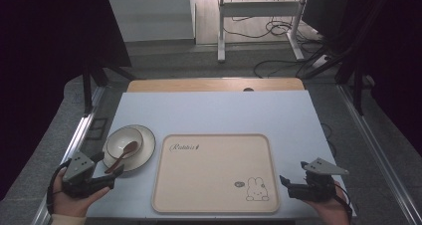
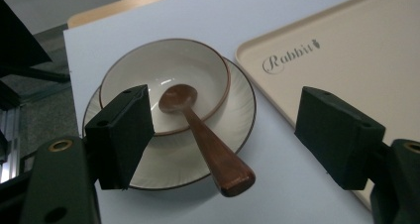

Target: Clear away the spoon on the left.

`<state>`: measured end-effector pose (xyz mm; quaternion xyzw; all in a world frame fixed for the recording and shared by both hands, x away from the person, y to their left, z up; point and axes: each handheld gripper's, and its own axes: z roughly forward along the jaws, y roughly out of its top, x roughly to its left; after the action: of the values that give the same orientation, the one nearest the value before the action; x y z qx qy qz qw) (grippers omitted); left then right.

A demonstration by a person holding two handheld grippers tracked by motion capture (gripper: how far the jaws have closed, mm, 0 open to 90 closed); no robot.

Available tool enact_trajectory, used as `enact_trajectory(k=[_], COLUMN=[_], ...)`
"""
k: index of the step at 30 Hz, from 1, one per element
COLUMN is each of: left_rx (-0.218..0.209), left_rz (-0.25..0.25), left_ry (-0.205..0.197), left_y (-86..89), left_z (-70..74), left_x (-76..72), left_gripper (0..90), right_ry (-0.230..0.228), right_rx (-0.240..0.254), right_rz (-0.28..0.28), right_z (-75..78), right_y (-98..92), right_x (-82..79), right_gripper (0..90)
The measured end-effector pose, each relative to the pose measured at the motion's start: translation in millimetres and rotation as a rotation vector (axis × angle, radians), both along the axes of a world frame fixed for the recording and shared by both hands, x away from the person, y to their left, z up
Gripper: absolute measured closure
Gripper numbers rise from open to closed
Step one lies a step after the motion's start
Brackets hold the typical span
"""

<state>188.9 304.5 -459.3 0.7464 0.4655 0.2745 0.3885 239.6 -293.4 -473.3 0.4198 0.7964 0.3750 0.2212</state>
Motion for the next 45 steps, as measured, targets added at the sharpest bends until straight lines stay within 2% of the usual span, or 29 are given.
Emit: enact_trajectory(k=[2, 10, 13, 20, 27, 29, 33, 45], left_rx=[0.015, 0.027, 0.042, 0.053, 0.082, 0.099, 0.115, 0.147], left_rz=[0.004, 0.006, 0.008, 0.011, 0.008, 0.008, 0.009, 0.022], left_ry=[0.006, 0.018, 0.034, 0.039, 0.031, 0.026, 0.026, 0.031], left_y=[-0.5, 1.1, 1.9, 2.5, 0.2, -0.8, -1.7, -2.7], left_z=[-2.7, -11.4, -16.5, -19.9, -20.4, -20.5, -21.2, -24.5], left_x=[0.1, 2.2, 3.5, 4.6, 4.0, 3.8, 3.9, 4.8], left_gripper=[22.7, 23.9, 25.2, 28.9, 39.3, 45.6, 52.5, 66.9], right_ry=[0.000, 0.003, 0.004, 0.004, 0.004, 0.004, 0.003, 0.003], right_rx=[-0.003, -0.006, -0.007, -0.009, -0.011, -0.012, -0.014, -0.018], right_rz=[0.001, 0.002, 0.002, 0.002, 0.002, 0.003, 0.004, 0.005], right_z=[-0.2, -0.7, -0.9, -1.3, -1.5, -1.6, -1.7, -1.7], right_y=[-0.1, -0.1, -0.1, 0.2, 0.4, 0.5, 0.5, 0.7], right_x=[0.1, 0.4, 0.4, 0.6, 0.5, 0.6, 0.6, 0.5], right_gripper=[12.7, 12.7, 12.7, 12.7, 12.7, 12.8, 12.7, 12.9])
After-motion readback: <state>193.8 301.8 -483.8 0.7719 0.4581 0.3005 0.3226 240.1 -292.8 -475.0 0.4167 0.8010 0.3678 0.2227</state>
